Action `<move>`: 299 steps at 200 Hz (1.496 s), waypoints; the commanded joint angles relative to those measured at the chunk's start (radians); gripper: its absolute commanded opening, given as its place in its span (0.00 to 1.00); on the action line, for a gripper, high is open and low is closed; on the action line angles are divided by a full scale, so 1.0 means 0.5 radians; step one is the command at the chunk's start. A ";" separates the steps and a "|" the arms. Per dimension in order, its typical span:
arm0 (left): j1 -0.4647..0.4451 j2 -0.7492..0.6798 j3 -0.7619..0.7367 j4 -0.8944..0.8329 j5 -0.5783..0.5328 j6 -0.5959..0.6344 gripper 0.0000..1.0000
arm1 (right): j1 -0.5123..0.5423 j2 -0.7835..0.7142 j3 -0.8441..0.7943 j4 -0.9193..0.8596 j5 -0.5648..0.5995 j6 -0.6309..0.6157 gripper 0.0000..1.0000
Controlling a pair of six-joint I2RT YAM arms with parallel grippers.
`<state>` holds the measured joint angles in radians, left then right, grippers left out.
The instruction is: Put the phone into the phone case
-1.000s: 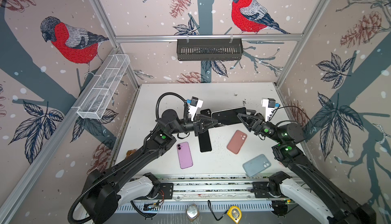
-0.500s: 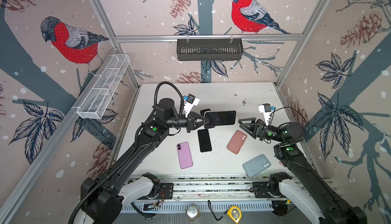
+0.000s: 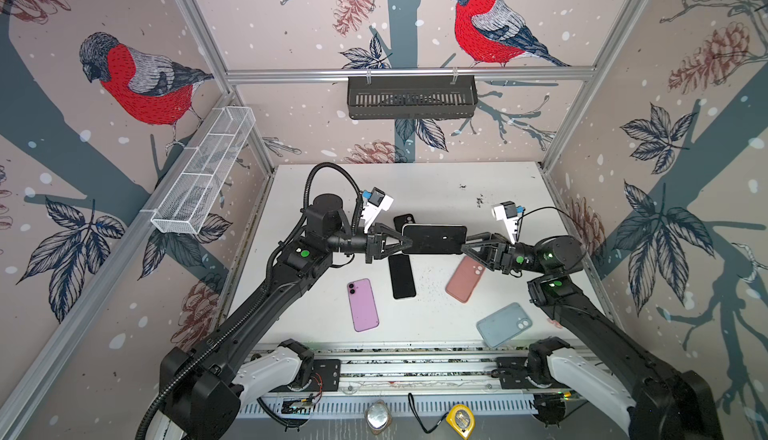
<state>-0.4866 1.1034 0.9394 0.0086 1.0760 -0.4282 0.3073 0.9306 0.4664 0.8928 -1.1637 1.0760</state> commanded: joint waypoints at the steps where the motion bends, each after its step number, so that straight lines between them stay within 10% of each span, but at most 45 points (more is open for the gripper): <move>1: 0.003 0.004 -0.010 0.194 0.069 -0.053 0.00 | 0.057 0.010 0.037 0.067 0.032 -0.044 0.40; 72: 0.003 0.017 -0.020 0.199 0.101 -0.054 0.00 | 0.086 0.007 0.046 0.089 0.040 -0.040 0.09; 96: 0.009 0.016 0.044 -0.027 -0.132 0.111 0.46 | 0.030 -0.015 0.064 0.067 0.109 -0.051 0.01; 117: 0.029 0.063 0.106 -0.303 -0.549 0.304 0.62 | -0.169 -0.132 0.061 -0.234 0.351 -0.143 0.01; 146: 0.031 0.511 0.505 -0.816 -1.228 0.648 0.55 | -0.320 -0.337 0.216 -1.336 1.009 -0.693 0.00; 186: 0.028 1.421 1.188 -1.224 -1.816 0.944 0.46 | -0.323 -0.483 0.193 -1.604 1.273 -0.891 0.00; 246: 0.014 2.443 2.247 -1.613 -1.880 1.048 0.43 | -0.397 -0.477 0.192 -1.781 1.289 -1.139 0.01; 299: 0.005 2.694 2.469 -1.705 -2.003 1.085 0.44 | -0.425 -0.395 0.186 -1.702 1.195 -1.135 0.01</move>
<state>-0.4816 2.4298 2.1609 -0.7822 0.1238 0.0856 0.0956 0.7273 0.5674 -0.0292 -0.5289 0.5182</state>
